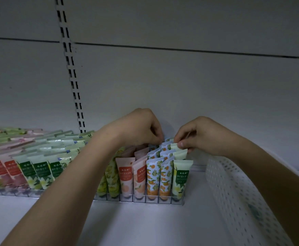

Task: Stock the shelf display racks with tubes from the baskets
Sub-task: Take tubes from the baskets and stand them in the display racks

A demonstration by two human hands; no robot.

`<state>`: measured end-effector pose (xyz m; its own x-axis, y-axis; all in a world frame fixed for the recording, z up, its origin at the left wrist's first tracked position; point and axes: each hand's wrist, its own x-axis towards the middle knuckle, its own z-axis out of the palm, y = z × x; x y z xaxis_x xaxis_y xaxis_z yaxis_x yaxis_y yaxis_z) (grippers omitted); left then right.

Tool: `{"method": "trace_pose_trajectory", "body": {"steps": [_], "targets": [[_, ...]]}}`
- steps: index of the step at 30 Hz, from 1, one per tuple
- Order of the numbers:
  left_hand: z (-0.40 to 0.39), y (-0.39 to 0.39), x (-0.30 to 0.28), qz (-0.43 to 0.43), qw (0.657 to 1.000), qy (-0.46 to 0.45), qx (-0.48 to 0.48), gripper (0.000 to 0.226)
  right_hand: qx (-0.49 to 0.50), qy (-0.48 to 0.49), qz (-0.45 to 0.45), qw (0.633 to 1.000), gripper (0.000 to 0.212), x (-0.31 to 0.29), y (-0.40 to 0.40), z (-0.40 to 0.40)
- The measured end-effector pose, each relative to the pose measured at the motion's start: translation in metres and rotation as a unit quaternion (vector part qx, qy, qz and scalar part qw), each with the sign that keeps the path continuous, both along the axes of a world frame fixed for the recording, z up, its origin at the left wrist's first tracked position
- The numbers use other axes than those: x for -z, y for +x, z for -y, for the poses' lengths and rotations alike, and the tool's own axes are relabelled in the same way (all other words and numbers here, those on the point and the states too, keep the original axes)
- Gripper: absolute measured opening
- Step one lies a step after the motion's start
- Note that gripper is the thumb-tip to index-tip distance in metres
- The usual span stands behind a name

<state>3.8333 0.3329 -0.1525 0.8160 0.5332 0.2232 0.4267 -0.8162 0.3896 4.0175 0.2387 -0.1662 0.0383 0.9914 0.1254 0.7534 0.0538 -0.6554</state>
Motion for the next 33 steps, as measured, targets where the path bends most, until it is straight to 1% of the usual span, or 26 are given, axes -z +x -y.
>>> {"method": "trace_pose_trajectory", "body": {"steps": [5,16,19,22,24,26,29,33], "targets": [[0.0,0.0,0.001,-0.001,1.0,0.0,0.002,0.007,0.002,0.011,0.02,1.0,0.025,-0.001,-0.003,0.0],[-0.003,-0.002,0.001,-0.007,1.0,-0.015,0.002,0.006,-0.006,0.003,-0.006,1.0,0.027,0.001,0.001,0.001],[-0.001,-0.003,-0.003,0.0,1.0,-0.014,-0.001,0.008,0.001,0.03,-0.018,0.999,0.02,0.001,0.004,0.001],[0.003,-0.009,-0.009,0.027,0.999,-0.009,-0.017,0.01,0.017,0.072,-0.011,0.997,0.018,-0.004,0.006,0.001],[0.006,-0.016,-0.011,0.042,0.999,-0.004,-0.028,0.008,0.017,0.082,-0.001,0.996,0.017,-0.006,0.006,0.002],[0.01,-0.025,-0.009,0.05,0.998,-0.009,-0.037,0.007,0.007,0.074,0.017,0.997,0.014,-0.009,0.003,0.005],[0.018,-0.034,0.0,0.045,0.998,-0.027,-0.042,0.012,-0.025,0.056,0.033,0.998,0.012,-0.014,-0.003,0.008],[0.025,-0.035,0.007,0.039,0.998,-0.029,-0.05,0.004,-0.052,0.03,0.042,0.997,0.01,-0.015,-0.013,0.009]]}}
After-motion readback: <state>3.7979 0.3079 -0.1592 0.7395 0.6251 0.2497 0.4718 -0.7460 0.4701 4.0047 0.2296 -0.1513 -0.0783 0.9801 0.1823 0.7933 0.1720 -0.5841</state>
